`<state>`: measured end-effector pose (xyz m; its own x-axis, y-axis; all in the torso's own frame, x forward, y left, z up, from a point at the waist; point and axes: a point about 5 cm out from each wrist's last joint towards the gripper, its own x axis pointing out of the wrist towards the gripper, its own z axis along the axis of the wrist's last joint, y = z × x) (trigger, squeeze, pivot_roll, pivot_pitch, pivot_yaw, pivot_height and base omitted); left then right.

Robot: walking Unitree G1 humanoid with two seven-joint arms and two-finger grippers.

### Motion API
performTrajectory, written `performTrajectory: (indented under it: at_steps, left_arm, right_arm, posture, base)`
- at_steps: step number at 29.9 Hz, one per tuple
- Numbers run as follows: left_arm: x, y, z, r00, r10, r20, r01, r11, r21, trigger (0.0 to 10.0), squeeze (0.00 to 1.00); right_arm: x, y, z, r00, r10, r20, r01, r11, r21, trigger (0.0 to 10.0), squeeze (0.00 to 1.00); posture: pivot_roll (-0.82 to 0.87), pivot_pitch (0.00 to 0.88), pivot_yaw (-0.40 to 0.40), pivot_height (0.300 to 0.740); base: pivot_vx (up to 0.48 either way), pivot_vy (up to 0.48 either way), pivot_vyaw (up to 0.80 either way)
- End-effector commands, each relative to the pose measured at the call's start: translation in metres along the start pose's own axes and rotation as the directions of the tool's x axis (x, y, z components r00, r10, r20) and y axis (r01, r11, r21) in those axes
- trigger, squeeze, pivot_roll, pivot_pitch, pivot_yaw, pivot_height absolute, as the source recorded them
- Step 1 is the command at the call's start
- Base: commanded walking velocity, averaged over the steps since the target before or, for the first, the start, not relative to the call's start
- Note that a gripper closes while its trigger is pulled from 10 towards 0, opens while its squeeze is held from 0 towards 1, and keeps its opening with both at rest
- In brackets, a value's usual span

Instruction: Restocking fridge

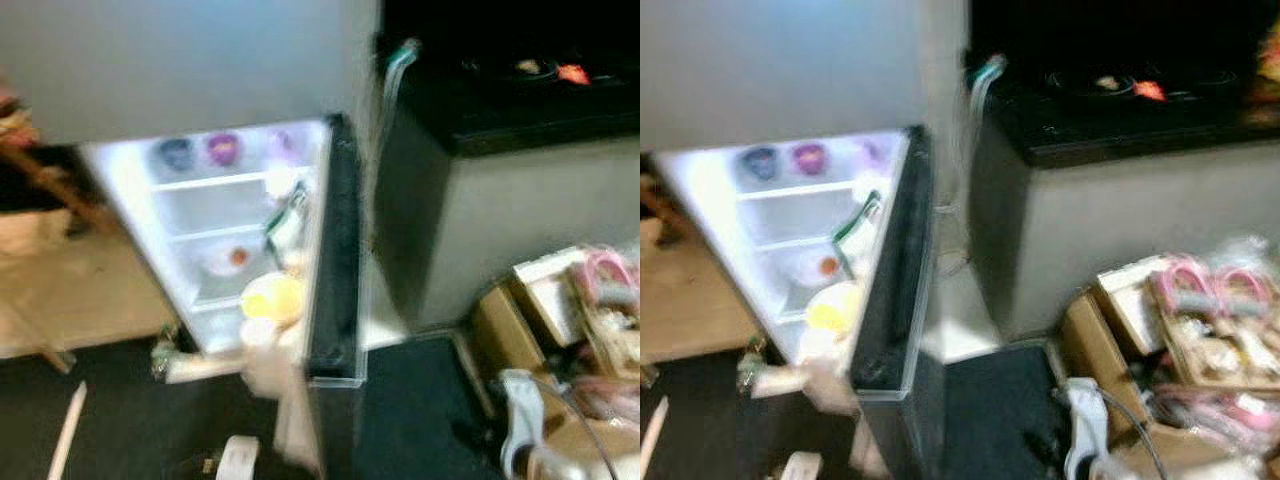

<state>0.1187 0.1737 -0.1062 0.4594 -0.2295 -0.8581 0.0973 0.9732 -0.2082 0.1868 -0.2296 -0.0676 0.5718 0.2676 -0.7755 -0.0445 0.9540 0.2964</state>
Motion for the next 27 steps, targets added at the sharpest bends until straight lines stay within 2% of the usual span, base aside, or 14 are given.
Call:
performTrajectory:
  at_steps: [1,4,5,11,15,17,20,22,23,24,25,26,27]
  left_arm:
    - [0.000,-0.003,-0.007,1.000,-0.006,-0.025,0.006,1.000,-0.003,10.0,0.00]
    - [0.000,-0.003,-0.007,1.000,-0.007,-0.028,0.007,1.000,-0.002,10.0,0.00]
    - [0.000,-0.003,-0.007,1.000,-0.007,-0.028,0.006,1.000,-0.002,10.0,0.00]
    - [0.000,-0.004,-0.007,1.000,-0.008,-0.027,0.008,1.000,-0.002,10.0,0.00]
    - [0.000,-0.004,-0.006,1.000,-0.009,-0.027,0.009,1.000,0.000,10.0,0.00]
    - [0.000,-0.004,-0.007,1.000,-0.010,-0.028,0.010,1.000,0.000,10.0,0.00]
    - [0.000,-0.004,-0.007,1.000,-0.009,-0.029,0.009,1.000,0.000,10.0,0.00]
    - [0.000,-0.004,-0.007,0.999,-0.009,-0.031,0.009,1.000,0.000,10.0,0.00]
    - [0.000,-0.004,-0.007,0.999,-0.009,-0.031,0.009,1.000,0.000,10.0,0.00]
    - [0.000,-0.004,-0.007,0.999,-0.009,-0.032,0.009,1.000,0.001,10.0,0.00]
    - [0.000,-0.004,-0.007,0.999,-0.009,-0.032,0.009,1.000,0.001,10.0,0.00]
    - [0.000,-0.004,-0.008,0.999,-0.009,-0.033,0.009,1.000,0.002,10.0,0.00]
    - [0.000,-0.004,-0.008,0.999,-0.009,-0.034,0.009,1.000,0.002,10.0,0.00]
  right_arm:
    - [-0.004,-0.007,-0.008,0.999,-0.043,-0.016,0.044,0.999,0.026,10.0,0.00]
    - [-0.008,-0.011,-0.019,0.997,-0.067,-0.042,0.069,0.997,0.042,10.0,0.00]
    - [-0.010,-0.013,-0.029,0.995,-0.078,-0.069,0.081,0.996,0.047,10.0,0.00]
    - [-0.013,-0.015,-0.036,0.991,-0.105,-0.086,0.108,0.993,0.038,10.0,0.00]
    - [-0.012,-0.017,-0.028,0.992,-0.117,-0.046,0.118,0.992,0.040,10.0,0.00]
    - [-0.011,-0.016,-0.020,0.995,-0.098,-0.001,0.098,0.993,0.068,10.0,0.00]
    - [-0.008,-0.011,-0.008,0.998,-0.046,0.033,0.044,0.998,0.041,10.0,0.00]
    - [-0.002,0.001,0.004,0.995,0.082,0.051,-0.081,0.996,-0.023,10.0,0.00]
    - [-0.002,0.001,0.004,0.995,0.082,0.051,-0.081,0.996,-0.023,10.0,0.00]
    - [0.001,0.011,0.014,0.982,0.180,0.059,-0.176,0.982,-0.064,10.0,0.00]
    - [0.001,0.011,0.014,0.982,0.180,0.059,-0.176,0.982,-0.064,10.0,0.00]
    - [0.006,0.030,0.034,0.937,0.343,0.059,-0.332,0.932,-0.147,10.0,0.00]
    - [0.008,0.043,0.047,0.894,0.446,0.048,-0.428,0.880,-0.204,10.0,0.00]
  posture:
    - [-0.07,0.016,0.000,0.740]
    - [-0.07,0.016,0.000,0.740]
    - [-0.07,0.016,0.003,0.740]
    - [-0.07,0.016,0.003,0.740]
    - [-0.07,0.016,0.003,0.740]
    - [-0.07,0.016,0.003,0.740]
    - [-0.07,0.016,0.003,0.740]
    - [-0.07,0.016,0.003,0.740]
    - [-0.07,0.016,0.003,0.740]
    - [-0.07,0.021,0.005,0.740]
    - [-0.07,0.021,0.005,0.740]
    - [-0.07,0.026,0.006,0.740]
    - [-0.07,0.029,0.005,0.740]
  base:
    - [0.000,0.000,0.79]
    - [0.000,0.000,0.79]
    - [0.000,0.000,0.79]
    - [0.000,0.000,0.79]
    - [0.000,0.000,0.79]
    - [0.000,0.000,0.79]
    - [0.000,0.000,0.26]
    - [0.000,0.000,0.00]
    - [0.000,0.000,0.00]
    - [0.000,0.000,0.00]
    - [0.000,0.000,0.00]
    - [0.000,0.000,0.00]
    - [0.000,0.000,0.00]
